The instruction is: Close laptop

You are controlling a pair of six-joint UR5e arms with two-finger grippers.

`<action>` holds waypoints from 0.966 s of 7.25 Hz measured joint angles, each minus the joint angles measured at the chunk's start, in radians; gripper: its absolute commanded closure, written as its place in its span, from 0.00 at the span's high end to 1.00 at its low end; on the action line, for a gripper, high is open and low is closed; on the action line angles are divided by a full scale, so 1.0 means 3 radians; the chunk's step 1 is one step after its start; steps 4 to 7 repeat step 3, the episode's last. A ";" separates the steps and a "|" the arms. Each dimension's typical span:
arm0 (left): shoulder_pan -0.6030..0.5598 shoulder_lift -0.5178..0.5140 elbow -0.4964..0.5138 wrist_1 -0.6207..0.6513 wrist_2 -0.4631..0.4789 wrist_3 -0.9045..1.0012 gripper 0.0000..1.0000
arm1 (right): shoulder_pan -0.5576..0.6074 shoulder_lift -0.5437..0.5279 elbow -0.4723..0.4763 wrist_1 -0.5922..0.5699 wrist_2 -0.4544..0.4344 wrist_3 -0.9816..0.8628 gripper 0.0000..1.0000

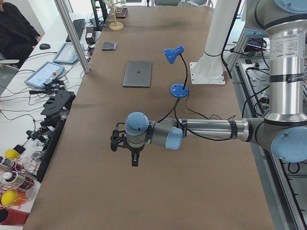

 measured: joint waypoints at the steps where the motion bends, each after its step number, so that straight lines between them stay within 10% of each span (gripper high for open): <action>1: -0.0001 0.0003 0.0003 0.0001 0.0001 0.0003 0.99 | 0.0001 0.0000 0.0000 -0.0001 0.0007 0.0001 1.00; 7: -0.0002 0.0003 0.0005 0.0001 0.0002 0.0005 0.99 | 0.0001 0.0002 0.0000 -0.0003 0.0026 0.0001 1.00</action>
